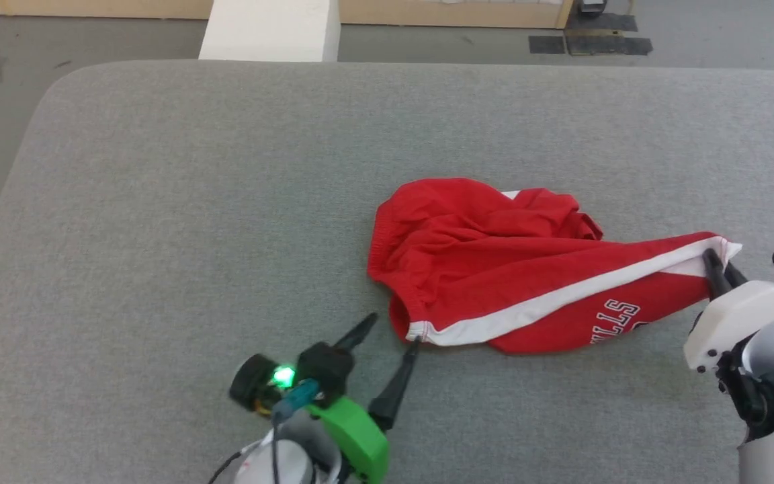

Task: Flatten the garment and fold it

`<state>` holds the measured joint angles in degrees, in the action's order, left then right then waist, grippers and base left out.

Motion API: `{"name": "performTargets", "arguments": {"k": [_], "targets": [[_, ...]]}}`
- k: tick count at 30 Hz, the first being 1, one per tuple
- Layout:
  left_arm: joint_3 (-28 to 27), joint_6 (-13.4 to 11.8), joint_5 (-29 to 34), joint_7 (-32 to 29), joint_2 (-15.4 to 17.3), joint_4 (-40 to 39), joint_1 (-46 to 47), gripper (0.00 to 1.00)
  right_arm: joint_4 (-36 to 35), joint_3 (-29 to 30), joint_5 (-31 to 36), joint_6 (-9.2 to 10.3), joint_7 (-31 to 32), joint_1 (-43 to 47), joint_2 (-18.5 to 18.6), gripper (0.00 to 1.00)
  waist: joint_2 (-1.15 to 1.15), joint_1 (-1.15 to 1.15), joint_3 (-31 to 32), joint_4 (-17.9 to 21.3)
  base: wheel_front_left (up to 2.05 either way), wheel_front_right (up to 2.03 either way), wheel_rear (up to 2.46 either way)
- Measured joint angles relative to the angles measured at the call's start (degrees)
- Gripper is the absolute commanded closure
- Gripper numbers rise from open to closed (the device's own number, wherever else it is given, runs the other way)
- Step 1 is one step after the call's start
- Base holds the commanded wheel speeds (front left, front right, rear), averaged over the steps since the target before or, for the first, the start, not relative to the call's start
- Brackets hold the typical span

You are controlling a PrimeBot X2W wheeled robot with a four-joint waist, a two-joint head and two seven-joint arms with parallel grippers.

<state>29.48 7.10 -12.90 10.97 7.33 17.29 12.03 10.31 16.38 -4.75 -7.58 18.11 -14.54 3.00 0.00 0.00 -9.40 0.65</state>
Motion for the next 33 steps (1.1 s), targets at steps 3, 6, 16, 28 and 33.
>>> {"name": "performTargets", "arguments": {"k": [3,6,16,28,33], "targets": [[4.24,0.0,-3.45,-1.54,0.81,1.47,2.85,0.0,0.31,-0.98,-1.16,0.0,0.0,0.29,-0.01,1.0,0.0,0.0,0.05,0.62,0.0,0.0,0.0],[7.4,0.0,-7.0,-3.43,1.68,2.9,5.34,0.0,0.66,-1.72,-1.92,0.0,-0.07,0.39,-0.05,1.0,0.0,0.0,-0.03,1.3,0.0,0.0,0.0],[10.53,0.0,-12.82,-5.57,4.16,4.27,7.68,1.0,1.51,-2.91,-2.4,0.0,-0.82,0.59,-0.08,1.0,0.0,0.0,-0.09,3.28,0.0,0.0,0.0],[9.71,0.0,-22.18,-10.18,8.34,-4.83,14.29,1.0,-3.75,-8.21,-2.92,0.0,0.79,-2.9,1.15,1.0,0.0,0.0,-1.79,3.64,0.0,0.0,0.0],[4.53,0.0,-27.91,-14.9,11.5,-7.3,26.66,1.0,-6.12,-14.56,-5.1,0.0,3.25,-14.96,6.81,1.0,0.0,0.0,-4.83,4.15,0.0,0.0,0.0]]}}
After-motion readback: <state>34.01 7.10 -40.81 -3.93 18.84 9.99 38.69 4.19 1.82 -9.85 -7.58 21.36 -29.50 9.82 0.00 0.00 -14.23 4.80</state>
